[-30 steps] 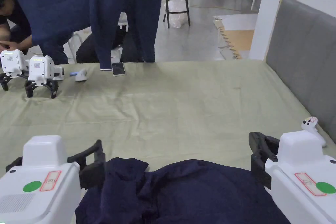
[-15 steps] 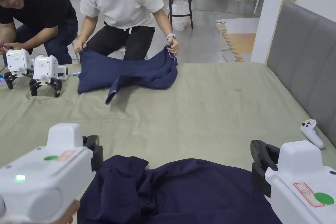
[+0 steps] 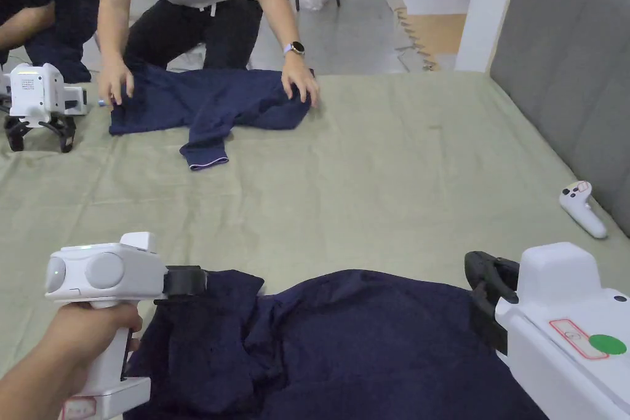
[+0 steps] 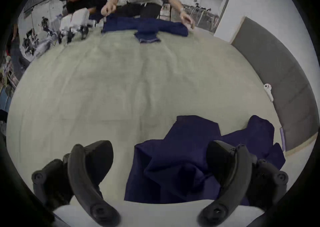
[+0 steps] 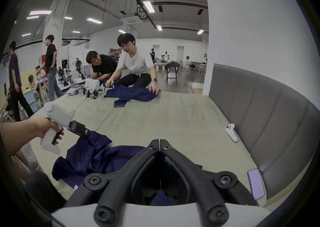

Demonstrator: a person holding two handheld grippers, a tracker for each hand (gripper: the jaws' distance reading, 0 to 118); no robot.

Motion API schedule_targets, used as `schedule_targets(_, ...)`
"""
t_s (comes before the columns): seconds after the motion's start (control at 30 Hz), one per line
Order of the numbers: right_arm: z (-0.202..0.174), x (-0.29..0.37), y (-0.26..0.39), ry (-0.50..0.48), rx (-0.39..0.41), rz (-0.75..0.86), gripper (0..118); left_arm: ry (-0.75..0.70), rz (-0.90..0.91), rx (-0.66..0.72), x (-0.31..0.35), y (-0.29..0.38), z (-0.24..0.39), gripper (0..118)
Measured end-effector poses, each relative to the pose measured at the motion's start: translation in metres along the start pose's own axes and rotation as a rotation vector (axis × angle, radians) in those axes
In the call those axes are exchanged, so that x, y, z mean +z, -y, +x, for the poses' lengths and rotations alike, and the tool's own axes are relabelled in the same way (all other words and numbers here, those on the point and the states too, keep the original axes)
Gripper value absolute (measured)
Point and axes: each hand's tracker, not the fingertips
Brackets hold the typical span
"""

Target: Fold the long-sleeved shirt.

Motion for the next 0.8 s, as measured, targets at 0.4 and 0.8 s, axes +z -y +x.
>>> schedule_targets(0.4,0.036,-0.036,0.011,-0.005,-0.032,-0.114,15,0.028,-0.088,-0.063,-0.02,0.015,0.012,15)
schedule_targets(0.8,0.138,-0.228,0.055,-0.002,0.013,-0.658,118,0.004,-0.077,-0.067,-0.013,0.019,0.023,15)
